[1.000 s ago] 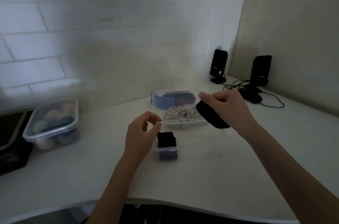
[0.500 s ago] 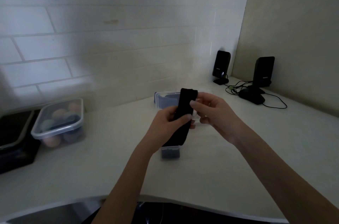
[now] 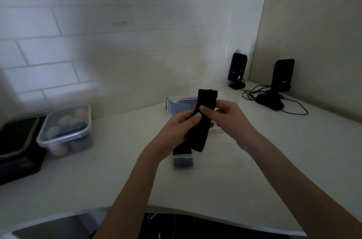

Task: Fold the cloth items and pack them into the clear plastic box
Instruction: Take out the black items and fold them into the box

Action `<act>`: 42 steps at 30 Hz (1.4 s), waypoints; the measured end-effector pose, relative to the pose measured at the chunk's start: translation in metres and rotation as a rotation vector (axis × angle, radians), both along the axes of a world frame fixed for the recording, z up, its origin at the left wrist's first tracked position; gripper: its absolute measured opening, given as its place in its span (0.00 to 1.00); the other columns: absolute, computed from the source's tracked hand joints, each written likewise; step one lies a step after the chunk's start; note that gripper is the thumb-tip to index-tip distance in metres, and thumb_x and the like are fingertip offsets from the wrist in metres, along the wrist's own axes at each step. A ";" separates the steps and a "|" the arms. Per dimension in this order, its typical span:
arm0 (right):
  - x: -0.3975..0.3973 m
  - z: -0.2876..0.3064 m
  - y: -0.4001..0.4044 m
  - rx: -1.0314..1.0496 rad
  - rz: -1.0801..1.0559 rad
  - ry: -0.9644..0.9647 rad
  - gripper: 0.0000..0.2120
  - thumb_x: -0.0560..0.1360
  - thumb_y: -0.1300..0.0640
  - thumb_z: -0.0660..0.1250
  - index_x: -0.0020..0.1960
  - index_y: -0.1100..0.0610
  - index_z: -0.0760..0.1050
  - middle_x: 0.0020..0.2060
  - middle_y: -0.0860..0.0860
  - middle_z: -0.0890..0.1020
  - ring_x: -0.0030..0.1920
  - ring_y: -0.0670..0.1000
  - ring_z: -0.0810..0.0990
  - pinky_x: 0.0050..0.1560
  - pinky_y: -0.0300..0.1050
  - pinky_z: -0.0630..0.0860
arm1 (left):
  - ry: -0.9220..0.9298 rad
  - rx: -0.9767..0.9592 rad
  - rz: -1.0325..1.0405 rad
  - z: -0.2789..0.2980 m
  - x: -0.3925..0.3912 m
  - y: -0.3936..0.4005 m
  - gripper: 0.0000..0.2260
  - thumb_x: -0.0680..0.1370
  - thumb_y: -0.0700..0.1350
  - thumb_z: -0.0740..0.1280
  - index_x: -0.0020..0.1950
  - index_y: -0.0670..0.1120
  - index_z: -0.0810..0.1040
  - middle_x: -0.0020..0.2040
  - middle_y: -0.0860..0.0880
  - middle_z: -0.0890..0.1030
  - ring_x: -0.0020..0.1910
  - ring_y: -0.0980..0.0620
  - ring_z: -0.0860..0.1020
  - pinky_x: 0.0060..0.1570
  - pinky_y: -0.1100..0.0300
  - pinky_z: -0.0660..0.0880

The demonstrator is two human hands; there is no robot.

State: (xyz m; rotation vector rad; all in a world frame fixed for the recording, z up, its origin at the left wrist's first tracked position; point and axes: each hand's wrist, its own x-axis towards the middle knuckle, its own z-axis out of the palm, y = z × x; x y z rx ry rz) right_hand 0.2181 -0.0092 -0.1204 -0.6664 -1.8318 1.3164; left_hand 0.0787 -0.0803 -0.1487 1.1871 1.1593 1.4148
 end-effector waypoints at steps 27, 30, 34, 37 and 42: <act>-0.006 -0.016 0.012 0.297 0.195 0.031 0.23 0.69 0.78 0.62 0.55 0.56 0.79 0.52 0.43 0.80 0.55 0.39 0.79 0.56 0.37 0.77 | 0.014 -0.014 0.273 0.005 0.008 0.011 0.12 0.79 0.37 0.58 0.59 0.42 0.77 0.45 0.44 0.83 0.39 0.49 0.83 0.37 0.54 0.82; -0.007 -0.019 0.013 0.321 0.194 0.025 0.20 0.70 0.76 0.65 0.51 0.55 0.81 0.54 0.43 0.79 0.58 0.40 0.77 0.61 0.38 0.74 | -0.053 -0.020 0.304 0.003 0.010 0.014 0.13 0.79 0.35 0.57 0.61 0.40 0.75 0.50 0.41 0.80 0.43 0.48 0.81 0.35 0.57 0.80; -0.006 -0.021 0.014 0.331 0.217 0.038 0.16 0.71 0.75 0.65 0.52 0.59 0.80 0.57 0.44 0.76 0.56 0.35 0.76 0.60 0.31 0.71 | -0.182 0.002 0.276 0.004 0.011 0.014 0.15 0.78 0.31 0.56 0.63 0.38 0.74 0.53 0.39 0.79 0.48 0.45 0.80 0.37 0.58 0.80; -0.005 -0.024 0.017 0.336 0.255 0.053 0.16 0.72 0.75 0.64 0.49 0.59 0.83 0.59 0.46 0.76 0.59 0.40 0.77 0.62 0.33 0.71 | -0.205 -0.018 0.254 0.003 0.007 0.013 0.14 0.80 0.35 0.54 0.63 0.41 0.73 0.55 0.40 0.79 0.53 0.42 0.79 0.42 0.52 0.82; -0.007 -0.031 0.020 0.364 0.247 0.080 0.14 0.73 0.74 0.62 0.50 0.62 0.82 0.62 0.49 0.76 0.62 0.44 0.76 0.66 0.38 0.70 | -0.269 -0.026 0.195 0.005 0.004 0.009 0.13 0.81 0.40 0.56 0.61 0.41 0.75 0.57 0.40 0.80 0.54 0.42 0.79 0.47 0.48 0.81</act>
